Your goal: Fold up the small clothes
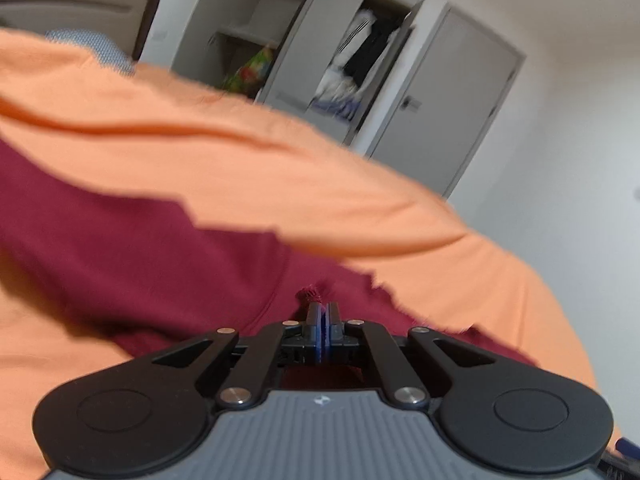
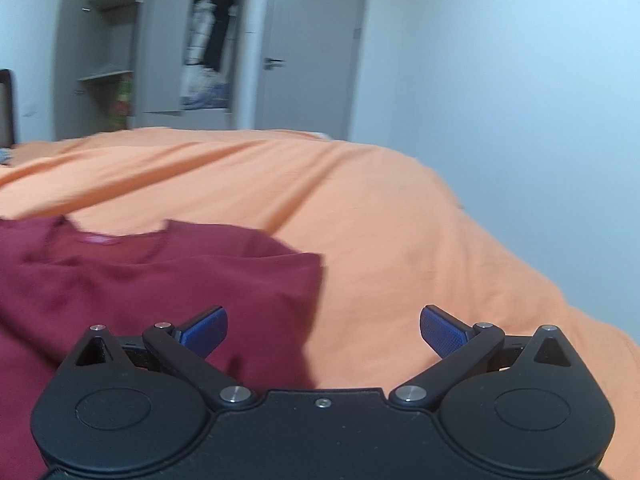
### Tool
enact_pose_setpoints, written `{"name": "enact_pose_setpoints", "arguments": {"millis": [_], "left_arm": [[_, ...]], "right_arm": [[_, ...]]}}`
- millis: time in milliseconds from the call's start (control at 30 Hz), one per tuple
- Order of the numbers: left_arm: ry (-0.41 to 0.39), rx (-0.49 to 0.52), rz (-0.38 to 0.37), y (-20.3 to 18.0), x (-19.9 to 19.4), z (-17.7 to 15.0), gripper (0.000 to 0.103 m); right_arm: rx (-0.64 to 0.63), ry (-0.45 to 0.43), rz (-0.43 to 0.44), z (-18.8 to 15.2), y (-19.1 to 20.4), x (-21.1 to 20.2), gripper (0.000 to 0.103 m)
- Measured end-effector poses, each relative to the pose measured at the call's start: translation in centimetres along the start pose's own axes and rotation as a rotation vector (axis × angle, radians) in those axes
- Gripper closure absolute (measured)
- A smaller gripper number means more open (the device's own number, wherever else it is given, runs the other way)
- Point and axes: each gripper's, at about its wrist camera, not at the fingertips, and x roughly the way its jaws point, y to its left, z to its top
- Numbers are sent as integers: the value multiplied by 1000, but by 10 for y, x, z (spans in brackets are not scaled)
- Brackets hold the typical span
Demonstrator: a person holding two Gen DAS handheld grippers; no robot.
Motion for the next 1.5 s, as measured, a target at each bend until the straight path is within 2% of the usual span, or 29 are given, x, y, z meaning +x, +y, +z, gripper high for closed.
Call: {"name": "enact_pose_setpoints", "arguments": {"millis": [100,200,300,400,467,500,567,667,733,767,800,833,867,900,967,1067,1200,1267,1333,1433,1500], "left_arm": [[31,-23,27,9,9,-6,103],[52,-27,77,14,11,-12,103],[67,-62,111,26,11,-17,103],[68,-73,95,32,8,-19,103],[62,-96,33,34,3,-18,101],[71,-119,-8,37,5,-15,97],[82,-160,-65,39,6,-12,71],[61,-156,-82,35,6,-7,43],[55,-135,-97,31,10,-1,32],[61,-121,-97,29,15,2,31],[72,-106,-90,27,21,4,31],[85,-98,-75,25,28,6,40],[100,-88,-58,24,32,6,76],[119,-76,-37,22,36,7,97],[116,-74,-19,21,36,8,97],[23,-57,-32,17,15,6,98],[-57,-25,-7,14,-13,-1,98],[-56,5,36,14,-16,-7,98],[-6,15,73,18,-5,-13,98],[60,-23,94,29,10,-21,98],[53,-9,104,27,7,-22,98]], "right_arm": [[9,46,-94,-1,0,23,1],[-8,108,-109,-6,0,41,1],[-26,126,-117,-13,1,46,1],[-25,127,-117,-15,3,46,1],[-29,115,-115,-14,2,45,1],[-31,106,-115,-14,2,43,1],[-33,93,-107,-14,3,35,1],[-66,67,-105,-15,6,23,1],[-93,34,-99,-14,8,16,1],[-100,19,-88,-12,8,14,1],[-102,11,-72,-9,8,14,1],[-102,13,-53,-6,8,17,1],[-98,16,-34,-2,8,20,1],[-93,13,-10,2,9,23,1],[-88,15,43,9,12,32,1],[-93,37,85,14,20,49,1],[-126,56,43,15,29,72,1],[-113,81,-4,14,27,84,1],[-78,109,-36,11,22,92,1],[-46,119,-28,7,18,96,1],[-45,119,-38,7,16,96,1]]}}
